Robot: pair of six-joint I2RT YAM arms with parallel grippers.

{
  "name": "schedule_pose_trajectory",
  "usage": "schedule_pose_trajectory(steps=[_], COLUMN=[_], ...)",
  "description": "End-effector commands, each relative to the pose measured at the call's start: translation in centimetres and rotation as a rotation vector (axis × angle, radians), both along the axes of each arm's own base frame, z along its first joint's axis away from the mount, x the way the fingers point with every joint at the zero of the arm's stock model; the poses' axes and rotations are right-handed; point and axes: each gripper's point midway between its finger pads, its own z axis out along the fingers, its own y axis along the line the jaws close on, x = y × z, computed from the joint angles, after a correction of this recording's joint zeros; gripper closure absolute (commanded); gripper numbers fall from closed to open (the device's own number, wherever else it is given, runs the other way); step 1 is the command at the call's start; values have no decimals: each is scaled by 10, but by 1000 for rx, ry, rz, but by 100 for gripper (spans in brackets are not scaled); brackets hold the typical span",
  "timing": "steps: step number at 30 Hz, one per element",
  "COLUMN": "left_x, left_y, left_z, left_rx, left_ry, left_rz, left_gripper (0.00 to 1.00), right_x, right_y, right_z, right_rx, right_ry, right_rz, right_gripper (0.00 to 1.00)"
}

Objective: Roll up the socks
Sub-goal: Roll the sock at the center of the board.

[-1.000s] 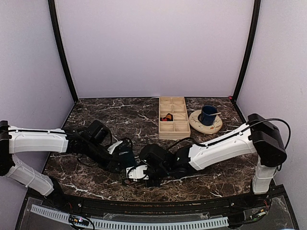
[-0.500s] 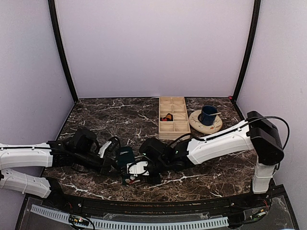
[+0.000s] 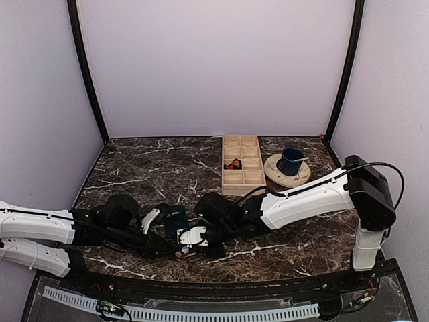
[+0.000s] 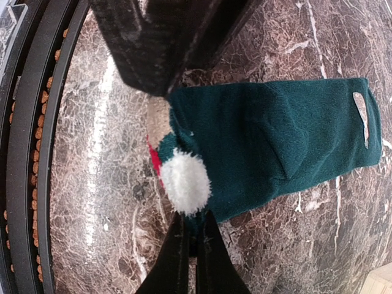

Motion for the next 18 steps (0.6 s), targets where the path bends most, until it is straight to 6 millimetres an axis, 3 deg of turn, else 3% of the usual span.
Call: schedule_pose_trajectory(steps=[1, 18], left_x=[5, 0], left_y=[0, -12], left_z=[4, -10], left_rx=[-18, 13], left_ry=[-70, -84], left_rz=[8, -61], left_gripper=[71, 71], right_x=[1, 2], right_y=[5, 5], right_z=[2, 1], right_rx=[12, 7], right_ry=[24, 35], right_rz=[1, 3], right_gripper=[100, 100])
